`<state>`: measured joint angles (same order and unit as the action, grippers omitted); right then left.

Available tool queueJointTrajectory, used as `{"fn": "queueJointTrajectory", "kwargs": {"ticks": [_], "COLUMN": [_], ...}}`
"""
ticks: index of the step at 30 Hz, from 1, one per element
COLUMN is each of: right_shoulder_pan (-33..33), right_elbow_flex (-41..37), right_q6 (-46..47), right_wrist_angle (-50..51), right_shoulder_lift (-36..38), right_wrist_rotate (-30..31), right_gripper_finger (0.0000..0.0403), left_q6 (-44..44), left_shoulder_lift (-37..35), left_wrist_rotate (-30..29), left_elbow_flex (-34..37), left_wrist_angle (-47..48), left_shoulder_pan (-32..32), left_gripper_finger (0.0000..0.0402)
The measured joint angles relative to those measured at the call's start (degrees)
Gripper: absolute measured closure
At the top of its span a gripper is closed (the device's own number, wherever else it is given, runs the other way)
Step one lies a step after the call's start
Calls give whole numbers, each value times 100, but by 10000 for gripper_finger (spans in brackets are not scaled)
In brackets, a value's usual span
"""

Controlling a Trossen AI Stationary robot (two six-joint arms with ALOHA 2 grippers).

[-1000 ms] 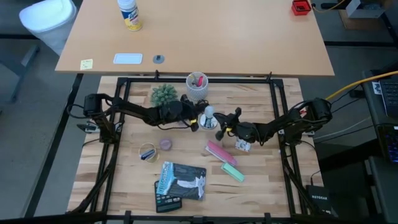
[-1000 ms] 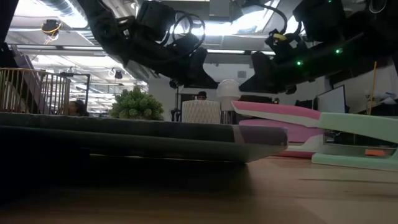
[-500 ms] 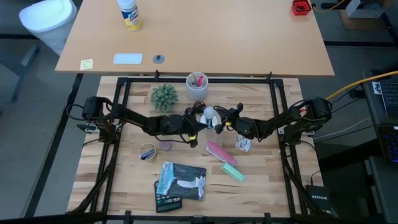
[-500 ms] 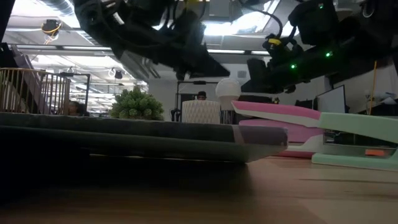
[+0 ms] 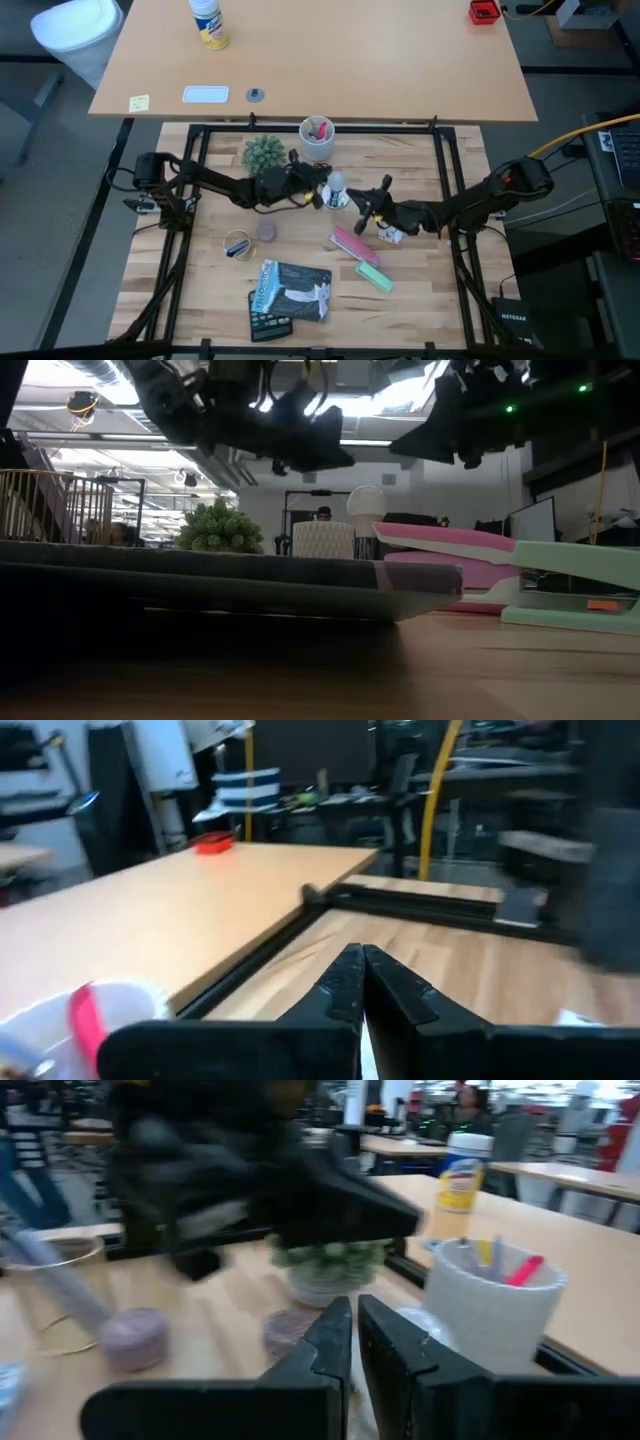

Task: Screw lightbulb
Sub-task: Remove the lightbulb from the lamp

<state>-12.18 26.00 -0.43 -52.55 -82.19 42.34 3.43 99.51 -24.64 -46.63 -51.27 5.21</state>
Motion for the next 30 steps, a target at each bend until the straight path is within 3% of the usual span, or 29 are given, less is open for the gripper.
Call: {"fn": "queueJointTrajectory", "kwargs": {"ticks": [11,24,30], "right_shoulder_pan": [78,786,820], "right_elbow_flex": [0,0,-2], "right_q6": [437,686,682], "right_wrist_angle": [29,92,139], "right_shoulder_lift": [-417,-714,-713], "right_wrist_rotate": [-137,-349,-36], "right_gripper_finger": [375,375,375], "left_q6": [-587,-577,-625], "left_shoulder_lift": [34,36,34], "left_wrist_rotate": [671,719,870], "left_elbow_flex": [0,0,2], "left_wrist_angle": [992,1443,1478], "left_shoulder_pan": [538,147,-118], "left_gripper_finger": [401,401,401]}}
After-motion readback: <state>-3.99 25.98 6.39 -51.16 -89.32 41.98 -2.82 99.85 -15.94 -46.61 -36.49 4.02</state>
